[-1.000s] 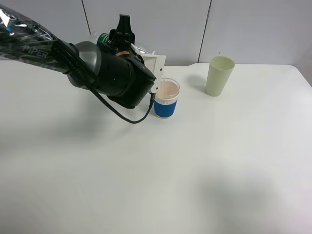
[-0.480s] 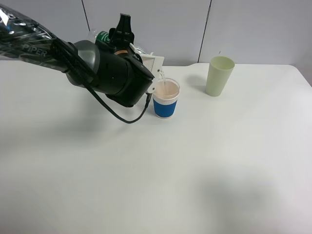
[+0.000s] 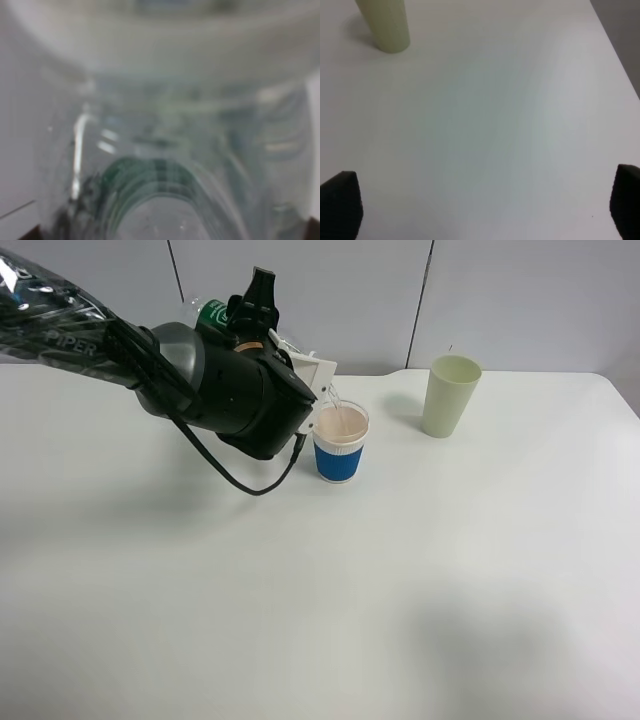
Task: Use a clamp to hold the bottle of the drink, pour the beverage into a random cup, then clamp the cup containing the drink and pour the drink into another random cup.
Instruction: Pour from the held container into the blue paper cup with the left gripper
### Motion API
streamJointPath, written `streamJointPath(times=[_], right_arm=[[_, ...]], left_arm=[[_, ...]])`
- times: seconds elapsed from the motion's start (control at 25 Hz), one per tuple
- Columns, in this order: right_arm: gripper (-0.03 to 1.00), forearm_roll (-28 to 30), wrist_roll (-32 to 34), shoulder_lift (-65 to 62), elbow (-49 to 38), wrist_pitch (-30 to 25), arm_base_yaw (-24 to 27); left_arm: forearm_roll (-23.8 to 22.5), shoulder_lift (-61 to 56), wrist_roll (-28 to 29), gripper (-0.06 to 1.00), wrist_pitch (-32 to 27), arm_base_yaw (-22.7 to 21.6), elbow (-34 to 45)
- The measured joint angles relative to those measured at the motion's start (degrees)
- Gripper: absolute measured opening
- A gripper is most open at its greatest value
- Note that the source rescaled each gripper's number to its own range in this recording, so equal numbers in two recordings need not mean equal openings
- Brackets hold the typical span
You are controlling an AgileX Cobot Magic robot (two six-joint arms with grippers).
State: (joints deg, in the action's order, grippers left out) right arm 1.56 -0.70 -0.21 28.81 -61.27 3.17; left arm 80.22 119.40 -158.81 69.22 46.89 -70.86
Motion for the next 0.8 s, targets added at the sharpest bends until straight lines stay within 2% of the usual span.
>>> streamJointPath(times=[0.28,0.8], right_arm=[[0.99,0.0,0.0,0.0,0.0,0.0,0.0],[0.99,0.0,0.0,0.0,0.0,0.0,0.0]], left_arm=[[-1.01,0.0,-2.05,0.05,0.0,0.0,0.0],[-7.74,0.0,-3.52,0.05,0.34,0.0,0.0]])
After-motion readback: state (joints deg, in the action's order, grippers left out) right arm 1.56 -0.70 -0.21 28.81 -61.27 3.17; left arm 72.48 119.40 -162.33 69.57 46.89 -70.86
